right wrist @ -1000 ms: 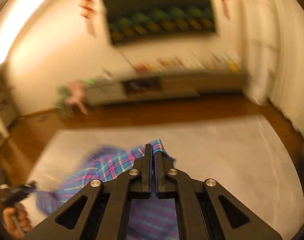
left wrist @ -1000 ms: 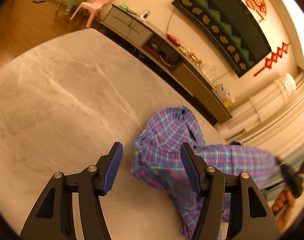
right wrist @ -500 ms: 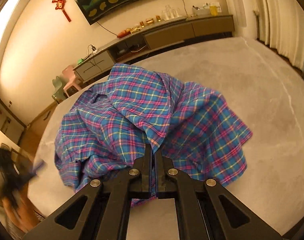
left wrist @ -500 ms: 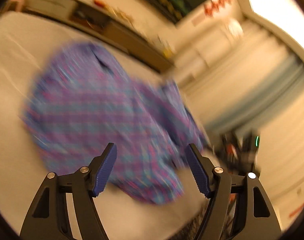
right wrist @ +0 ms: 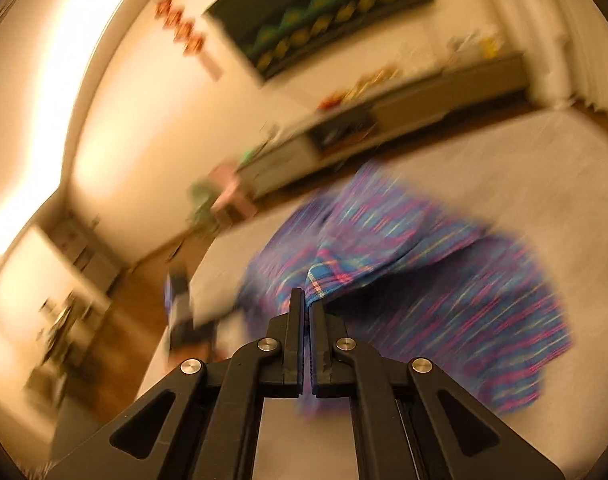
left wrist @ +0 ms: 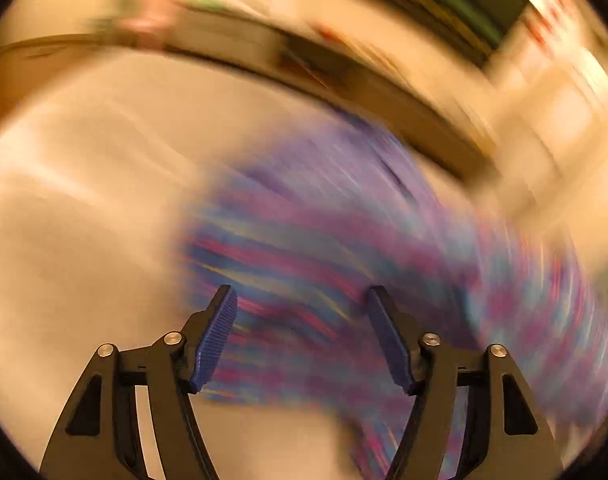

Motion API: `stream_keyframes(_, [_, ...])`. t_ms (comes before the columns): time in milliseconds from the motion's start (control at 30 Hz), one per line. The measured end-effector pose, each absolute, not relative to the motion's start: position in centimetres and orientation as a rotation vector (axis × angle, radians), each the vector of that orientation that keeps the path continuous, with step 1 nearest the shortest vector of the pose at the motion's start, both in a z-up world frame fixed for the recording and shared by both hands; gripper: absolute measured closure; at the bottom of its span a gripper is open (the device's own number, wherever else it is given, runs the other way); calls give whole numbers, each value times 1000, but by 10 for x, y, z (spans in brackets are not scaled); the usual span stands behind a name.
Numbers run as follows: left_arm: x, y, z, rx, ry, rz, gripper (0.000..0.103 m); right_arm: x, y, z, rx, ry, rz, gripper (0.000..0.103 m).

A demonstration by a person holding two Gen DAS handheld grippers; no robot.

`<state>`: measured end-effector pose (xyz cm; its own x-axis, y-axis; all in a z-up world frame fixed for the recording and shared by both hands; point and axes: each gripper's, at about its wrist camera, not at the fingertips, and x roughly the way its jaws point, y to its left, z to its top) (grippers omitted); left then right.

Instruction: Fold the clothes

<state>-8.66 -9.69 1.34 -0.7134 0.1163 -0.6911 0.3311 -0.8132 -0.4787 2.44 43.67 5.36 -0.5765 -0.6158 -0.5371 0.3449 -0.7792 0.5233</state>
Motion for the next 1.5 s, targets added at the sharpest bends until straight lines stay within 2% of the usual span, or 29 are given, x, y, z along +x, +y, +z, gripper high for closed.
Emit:
stream_keyframes(100, [-50, -131, 18, 1045, 1190, -2582, 32, 44, 379, 18, 1095, -350, -2181, 98])
stream_keyframes(167, [-26, -120, 14, 1114, 1285, -2656, 32, 50, 362, 3, 1124, -182, -2196, 79])
stream_keyframes(200, [-13, -108, 11, 1176, 1334, -2705, 32, 49, 363, 1, 1118, -116, -2249, 62])
stream_keyframes(233, [-6, -96, 8, 1220, 1382, -2742, 31, 47, 366, 1, 1111, -102, -2283, 54])
stream_keyframes(333, [8, -55, -5, 1405, 1529, -2823, 30, 33, 392, -1, 1132, -228, -2331, 53])
stream_keyframes(500, [17, 18, -8, 1501, 1767, -2827, 25, 16, 424, -19, 1207, -442, -2355, 53])
stream_keyframes(567, [13, 36, -8, 1498, 1787, -2845, 22, 14, 424, -24, 1231, -443, -2352, 57])
stream_keyframes(600, [11, 44, -8, 1494, 1792, -2855, 20, 14, 423, -27, 1242, -429, -2344, 65])
stream_keyframes(667, [8, 58, -14, 1462, 1707, -2876, 20, 15, 415, -36, 1271, -395, -2318, 67])
stream_keyframes(700, [7, 65, -17, 1445, 1661, -2885, 22, 15, 411, -39, 1284, -384, -2305, 67])
stream_keyframes(733, [6, 68, -22, 1428, 1639, -2888, 38, 14, 407, -43, 1297, -373, -2292, 67])
stream_keyframes(767, [4, 71, -28, 1426, 1607, -2892, 59, 14, 408, -43, 1306, -357, -2317, 67])
stream_keyframes(800, [-2, 73, -32, 1455, 1534, -2909, 94, 15, 411, -40, 1308, -338, -2374, 67])
stream_keyframes(900, [-4, 75, -31, 1471, 1373, -2950, 95, 21, 426, -5, 1234, -195, -2622, 67])
stream_keyframes(967, [0, 82, -23, 1470, 1264, -3009, 95, 23, 413, 33, 1121, -63, -2689, 62])
stream_keyframes(1000, [4, 87, -17, 1474, 1204, -3045, 96, 20, 396, 50, 1076, 21, -2677, 50])
stream_keyframes(1033, [7, 91, -14, 1482, 1158, -3064, 96, 16, 378, 66, 1031, 105, -2660, 34])
stream_keyframes(1100, [17, 106, -7, 1503, 1033, -3122, 96, -1, 318, 86, 963, 344, -2555, 22])
stream_keyframes(1233, [26, 120, -1, 1526, 909, -3179, 96, -58, 205, 78, 946, 777, -2344, 22])
stream_keyframes(1400, [36, 125, -2, 1585, 873, -3188, 97, -160, 100, -17, 1224, 1207, -2011, 23])
stream_keyframes(1433, [41, 124, -2, 1590, 871, -3189, 97, -171, 93, -36, 1277, 1242, -1950, 28])
stream_keyframes(1467, [40, 121, -1, 1598, 876, -3187, 97, -182, 86, -54, 1330, 1275, -1888, 41])
stream_keyframes(1500, [38, 118, -1, 1599, 884, -3182, 98, -191, 88, -64, 1386, 1275, -1854, 83])
